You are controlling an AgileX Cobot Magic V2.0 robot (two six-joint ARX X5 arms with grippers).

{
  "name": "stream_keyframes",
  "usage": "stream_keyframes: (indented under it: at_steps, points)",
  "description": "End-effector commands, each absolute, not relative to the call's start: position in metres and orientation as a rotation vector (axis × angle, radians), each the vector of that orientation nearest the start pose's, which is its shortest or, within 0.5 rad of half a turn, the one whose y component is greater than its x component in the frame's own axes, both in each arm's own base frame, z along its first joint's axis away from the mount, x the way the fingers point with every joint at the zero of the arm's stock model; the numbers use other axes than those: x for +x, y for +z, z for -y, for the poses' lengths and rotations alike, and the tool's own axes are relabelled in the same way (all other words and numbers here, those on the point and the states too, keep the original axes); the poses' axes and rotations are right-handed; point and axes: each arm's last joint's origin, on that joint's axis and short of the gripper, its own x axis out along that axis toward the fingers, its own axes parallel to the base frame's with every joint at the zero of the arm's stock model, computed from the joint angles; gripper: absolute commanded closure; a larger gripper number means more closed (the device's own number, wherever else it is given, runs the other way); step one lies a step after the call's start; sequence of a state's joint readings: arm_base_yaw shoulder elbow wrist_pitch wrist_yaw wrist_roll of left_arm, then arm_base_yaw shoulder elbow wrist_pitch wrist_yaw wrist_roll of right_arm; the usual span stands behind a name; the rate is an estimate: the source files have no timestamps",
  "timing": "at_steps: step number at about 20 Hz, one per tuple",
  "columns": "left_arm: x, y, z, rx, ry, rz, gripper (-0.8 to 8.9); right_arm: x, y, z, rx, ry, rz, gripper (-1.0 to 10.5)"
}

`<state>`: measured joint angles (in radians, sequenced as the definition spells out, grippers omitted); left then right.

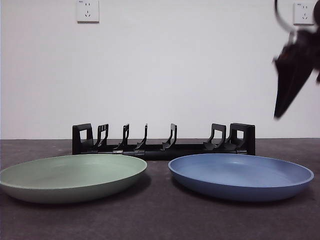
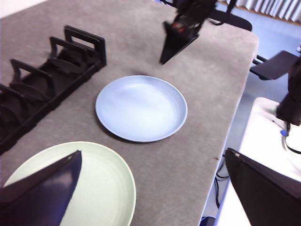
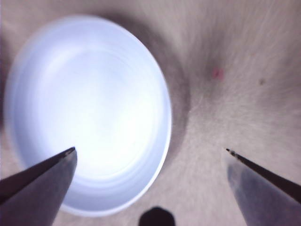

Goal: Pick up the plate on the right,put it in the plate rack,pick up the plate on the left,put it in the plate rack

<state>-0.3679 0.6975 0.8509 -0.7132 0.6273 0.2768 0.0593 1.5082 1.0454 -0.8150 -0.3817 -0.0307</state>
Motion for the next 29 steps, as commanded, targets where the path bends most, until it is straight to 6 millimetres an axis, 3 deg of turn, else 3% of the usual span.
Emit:
stream_keyframes:
  at_steps: [1, 3, 7, 12, 16, 19, 22, 26, 29]
  points:
    - [0.114, 0.322, 0.065, 0.2, -1.067, -0.428, 2.01, 0.287, 0.2, -0.032, 0.178, 0.396, -1.318, 4.2]
    - [0.116, 0.32, 0.067, 0.211, -1.08, -0.432, 2.01, 0.292, 0.19, -0.034, 0.171, 0.393, -1.338, 4.3]
    - [0.119, 0.318, 0.071, 0.215, -1.097, -0.45, 2.01, 0.298, 0.175, -0.039, 0.165, 0.401, -1.375, 5.9]
    - [0.123, 0.316, 0.074, 0.221, -1.102, -0.464, 2.01, 0.301, 0.165, -0.044, 0.152, 0.409, -1.397, 6.2]
    - [0.124, 0.316, 0.076, 0.229, -1.097, -0.459, 2.01, 0.302, 0.16, -0.048, 0.143, 0.416, -1.411, 8.6]
    - [0.125, 0.316, 0.078, 0.235, -1.105, -0.448, 2.01, 0.303, 0.158, -0.048, 0.142, 0.416, -1.407, 8.7]
    - [0.126, 0.316, 0.081, 0.25, -1.124, -0.437, 2.01, 0.305, 0.157, -0.048, 0.14, 0.414, -1.4, 9.6]
    - [0.125, 0.313, 0.091, 0.357, -1.15, -0.421, 2.01, 0.307, 0.159, -0.048, 0.146, 0.411, -1.38, 9.6]
    - [0.124, 0.309, 0.102, 0.504, -1.159, -0.387, 2.01, 0.309, 0.184, -0.05, 0.188, 0.464, -1.367, 9.6]
